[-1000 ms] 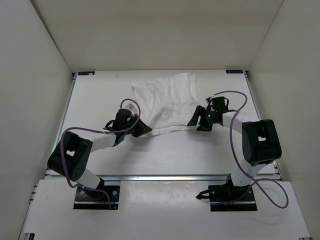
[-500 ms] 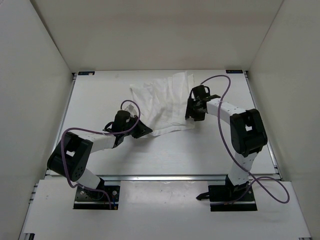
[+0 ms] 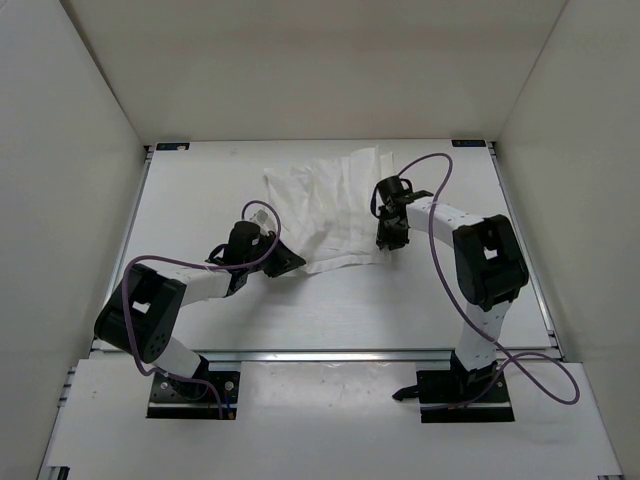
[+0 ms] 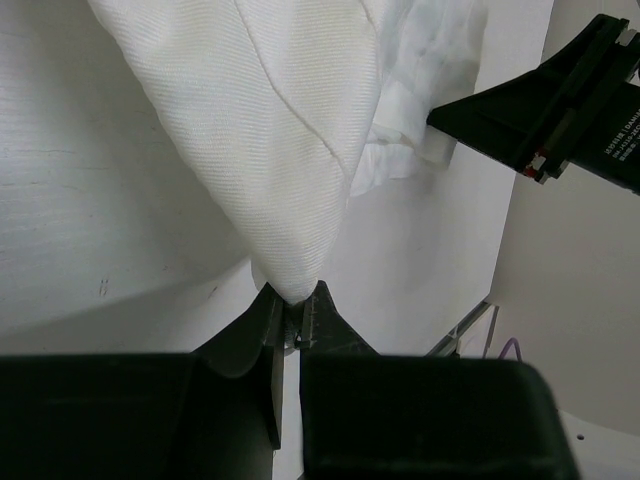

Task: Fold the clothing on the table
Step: Flatten the skirt out

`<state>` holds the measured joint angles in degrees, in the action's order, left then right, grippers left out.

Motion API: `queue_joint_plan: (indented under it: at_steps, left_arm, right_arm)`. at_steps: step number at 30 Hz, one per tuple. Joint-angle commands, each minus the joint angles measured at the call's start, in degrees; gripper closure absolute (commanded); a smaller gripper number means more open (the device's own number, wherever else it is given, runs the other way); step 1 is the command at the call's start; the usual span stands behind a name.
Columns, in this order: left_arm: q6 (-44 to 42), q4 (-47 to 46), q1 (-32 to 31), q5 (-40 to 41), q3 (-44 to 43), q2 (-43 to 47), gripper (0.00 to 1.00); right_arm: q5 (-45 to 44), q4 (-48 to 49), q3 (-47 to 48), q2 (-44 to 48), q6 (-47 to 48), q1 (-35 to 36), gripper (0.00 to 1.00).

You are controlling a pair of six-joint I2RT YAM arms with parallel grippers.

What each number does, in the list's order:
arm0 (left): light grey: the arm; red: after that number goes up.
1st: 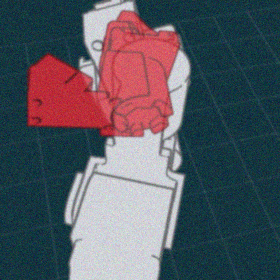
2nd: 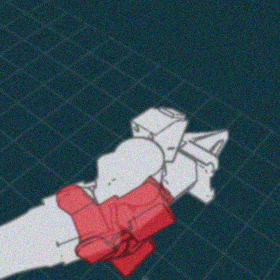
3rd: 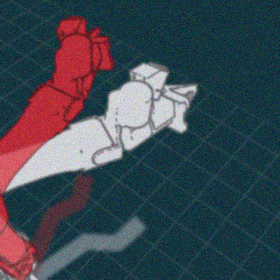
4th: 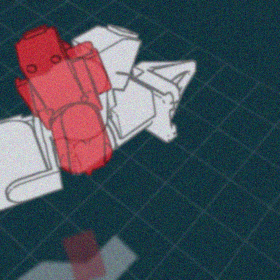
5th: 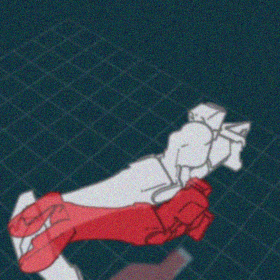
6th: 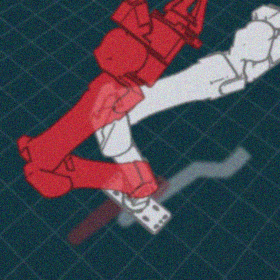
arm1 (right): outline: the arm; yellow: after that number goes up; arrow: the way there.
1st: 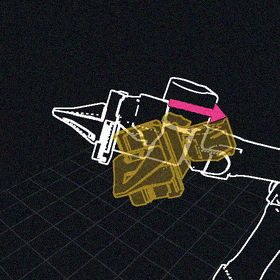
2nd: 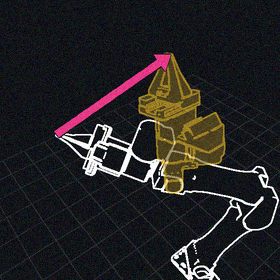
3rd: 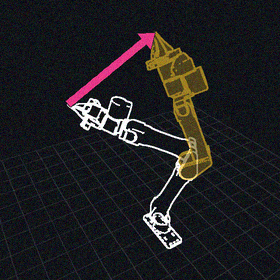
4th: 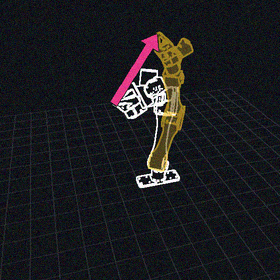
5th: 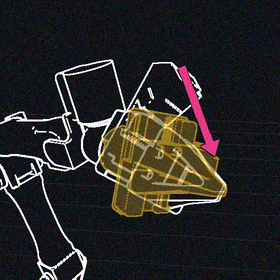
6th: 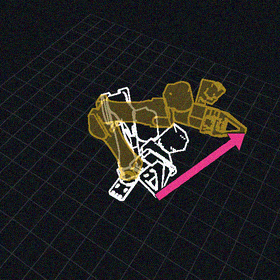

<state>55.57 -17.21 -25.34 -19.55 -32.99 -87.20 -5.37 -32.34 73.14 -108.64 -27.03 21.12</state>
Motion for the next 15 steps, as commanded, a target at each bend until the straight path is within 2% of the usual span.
queue_joint_plan:
  at_steps: [1, 2, 3, 9, 13, 15]
  left_arm:
    - [0.1, -2.0, -0.1, -0.7, 0.6, 2.6, 1.00]
    - [0.2, -1.9, 0.1, -0.8, 0.0, 2.6, 1.00]
    - [0.0, -1.8, 0.1, -1.1, -0.1, 2.4, 1.00]
    - [-4.8, 5.4, 2.1, 1.0, -1.7, 5.0, 1.00]
    - [-5.9, 6.1, 3.7, 0.8, -0.2, 6.9, 1.00]
    - [-6.9, 7.1, 4.1, 1.0, 0.9, 7.3, 1.00]
  right_arm:
    - [-1.3, -0.7, -1.6, 3.3, -0.2, 0.7, 0.83]
    - [-1.0, -0.4, -2.3, 3.6, 0.3, 0.3, 0.95]
    - [0.3, -0.2, -1.9, 4.5, 0.7, 0.3, 1.00]
    - [6.6, 0.5, -5.3, 10.9, 3.9, -2.0, 1.00]
    - [23.6, 8.8, -16.9, 19.4, 4.7, -10.3, 0.99]
    - [28.5, 10.9, -20.6, 22.1, 4.2, -14.2, 0.92]
